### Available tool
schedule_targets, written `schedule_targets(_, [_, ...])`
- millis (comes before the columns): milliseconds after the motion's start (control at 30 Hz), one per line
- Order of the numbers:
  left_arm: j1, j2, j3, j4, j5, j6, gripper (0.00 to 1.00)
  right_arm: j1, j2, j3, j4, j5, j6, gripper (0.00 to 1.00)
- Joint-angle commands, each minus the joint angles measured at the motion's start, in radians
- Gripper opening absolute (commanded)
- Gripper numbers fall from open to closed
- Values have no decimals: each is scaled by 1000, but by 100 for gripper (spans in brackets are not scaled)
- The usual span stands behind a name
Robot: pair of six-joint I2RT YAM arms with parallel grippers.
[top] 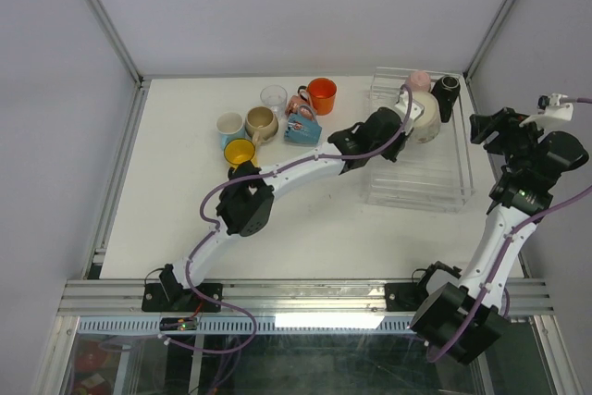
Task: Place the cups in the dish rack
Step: Turn the cup upside down in the dish rack.
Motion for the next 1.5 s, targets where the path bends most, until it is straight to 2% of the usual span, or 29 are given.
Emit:
schedule_targets(0, [-10, -5, 131, 146, -53, 41, 1, -21, -3, 23, 63, 8, 29, 67])
schedule_targets(633, [-21, 76, 138, 146, -106, 63, 18, -39, -20, 0, 100, -13, 57, 67])
schedule_targets(1033, [-24, 71, 136, 145, -114, 63, 23, -39, -24, -7, 111, -25, 67, 67])
schedule_targets(1267, [-39, 1, 104, 163, -102, 54, 34, -39, -24, -14, 121, -83, 62, 67])
schedule_targets(1467, [-43, -181, -94, 294, -84, 32, 48, -39, -31, -24, 144, -158, 54, 67])
